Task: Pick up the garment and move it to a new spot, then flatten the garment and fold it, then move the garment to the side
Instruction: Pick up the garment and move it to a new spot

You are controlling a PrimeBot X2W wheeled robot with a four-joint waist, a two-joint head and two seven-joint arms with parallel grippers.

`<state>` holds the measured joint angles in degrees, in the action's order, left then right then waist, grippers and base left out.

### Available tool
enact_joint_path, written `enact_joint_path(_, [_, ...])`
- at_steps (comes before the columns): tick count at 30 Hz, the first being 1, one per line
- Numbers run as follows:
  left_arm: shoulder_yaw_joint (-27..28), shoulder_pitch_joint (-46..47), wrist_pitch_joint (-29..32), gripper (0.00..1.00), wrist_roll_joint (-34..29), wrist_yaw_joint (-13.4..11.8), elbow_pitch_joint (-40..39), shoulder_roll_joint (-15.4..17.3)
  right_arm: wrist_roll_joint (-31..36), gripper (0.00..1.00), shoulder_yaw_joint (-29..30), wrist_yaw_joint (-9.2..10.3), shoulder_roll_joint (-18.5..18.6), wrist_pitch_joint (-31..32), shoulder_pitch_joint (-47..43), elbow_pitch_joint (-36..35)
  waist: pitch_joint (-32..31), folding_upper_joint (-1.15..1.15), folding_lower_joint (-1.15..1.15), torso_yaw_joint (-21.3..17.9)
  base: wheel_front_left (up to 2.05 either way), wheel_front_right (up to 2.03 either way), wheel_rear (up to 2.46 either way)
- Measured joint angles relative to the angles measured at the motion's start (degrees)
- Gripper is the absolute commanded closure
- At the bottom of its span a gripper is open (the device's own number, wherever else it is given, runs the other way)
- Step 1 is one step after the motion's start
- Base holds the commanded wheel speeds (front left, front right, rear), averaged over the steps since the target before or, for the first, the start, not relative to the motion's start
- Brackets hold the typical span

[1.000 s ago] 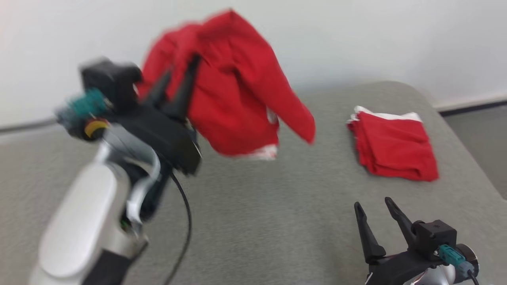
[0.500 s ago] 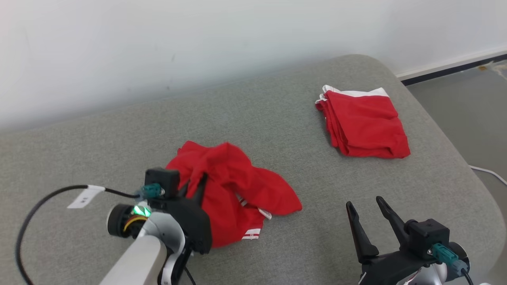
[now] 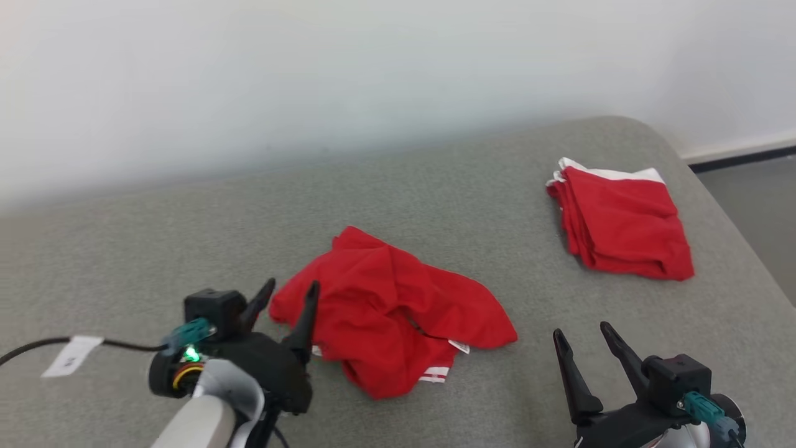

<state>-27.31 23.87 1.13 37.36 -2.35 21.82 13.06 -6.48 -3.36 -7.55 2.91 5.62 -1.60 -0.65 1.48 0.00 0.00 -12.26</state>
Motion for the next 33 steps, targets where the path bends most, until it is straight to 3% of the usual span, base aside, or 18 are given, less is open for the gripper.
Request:
enact_joint_path(5, [2.69, -6.28, -3.24, 0.00, 0.88, 0.42, -11.50, 5.00, -0.01, 0.00, 1.07, 0.00, -0.01, 0.26, -1.13, -0.09, -1.50, 0.00, 0.00, 2.96, 0.00, 0.00, 0.00])
enact_joint_path(10, [5.52, -14.38, -10.61, 0.00, 1.31, 2.02, -19.89, 8.56, -0.25, 0.00, 2.32, 0.00, -0.02, 0.20, -1.73, 0.08, -2.75, 0.00, -0.01, 5.90, 0.00, 0.00, 0.00])
enact_joint_path(15, [8.17, -22.33, -15.45, 0.00, 1.32, 3.44, -24.05, 8.65, -0.43, 0.00, 4.13, 0.00, -0.04, -0.62, -2.07, 0.73, -3.66, 0.00, -0.01, 8.62, 0.00, 0.00, 0.00])
enact_joint_path(24, [13.41, -31.91, -16.16, 0.00, 1.92, 4.78, -19.01, 6.48, -0.59, 0.00, 6.95, 0.00, -0.03, -1.16, -3.29, 3.21, -4.76, 0.00, -0.01, 11.75, 0.00, 0.00, 0.00])
enact_joint_path(33, [11.17, -31.62, -11.15, 0.00, 1.33, 3.79, -15.56, 7.10, -0.37, 0.00, 9.18, 0.00, -0.03, 0.64, -4.37, 4.77, -5.04, 0.00, -0.01, 12.78, 0.00, 0.00, 0.00])
